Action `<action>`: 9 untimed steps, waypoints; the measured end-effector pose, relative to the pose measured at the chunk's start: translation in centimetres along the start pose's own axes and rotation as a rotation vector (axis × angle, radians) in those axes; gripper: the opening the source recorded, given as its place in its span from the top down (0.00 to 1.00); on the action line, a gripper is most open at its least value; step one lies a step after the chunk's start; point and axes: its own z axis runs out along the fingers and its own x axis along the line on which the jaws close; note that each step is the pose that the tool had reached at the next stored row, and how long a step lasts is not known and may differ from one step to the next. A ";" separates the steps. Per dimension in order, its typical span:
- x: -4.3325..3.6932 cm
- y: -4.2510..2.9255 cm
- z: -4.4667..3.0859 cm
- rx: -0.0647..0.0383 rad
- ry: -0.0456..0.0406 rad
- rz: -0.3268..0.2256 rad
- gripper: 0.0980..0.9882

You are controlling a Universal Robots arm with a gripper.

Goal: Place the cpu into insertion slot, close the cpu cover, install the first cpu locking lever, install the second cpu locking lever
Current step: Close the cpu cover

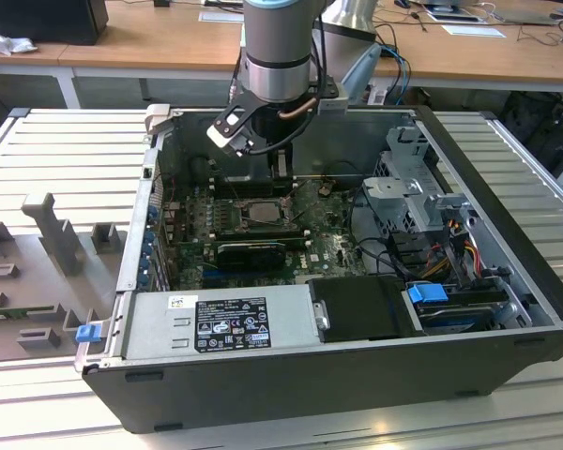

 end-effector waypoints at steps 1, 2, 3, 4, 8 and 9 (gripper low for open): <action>0.00 0.01 -0.04 0.000 0.0001 0.000 0.99; 0.00 0.01 -0.08 0.000 0.0003 0.000 0.99; 0.00 0.01 -0.13 0.000 0.0003 0.000 0.99; 0.00 0.02 -0.19 0.000 0.0003 0.000 0.99; 0.01 0.15 -0.24 0.000 0.0000 0.000 0.99; 0.01 0.16 -0.37 0.000 0.0000 0.000 0.99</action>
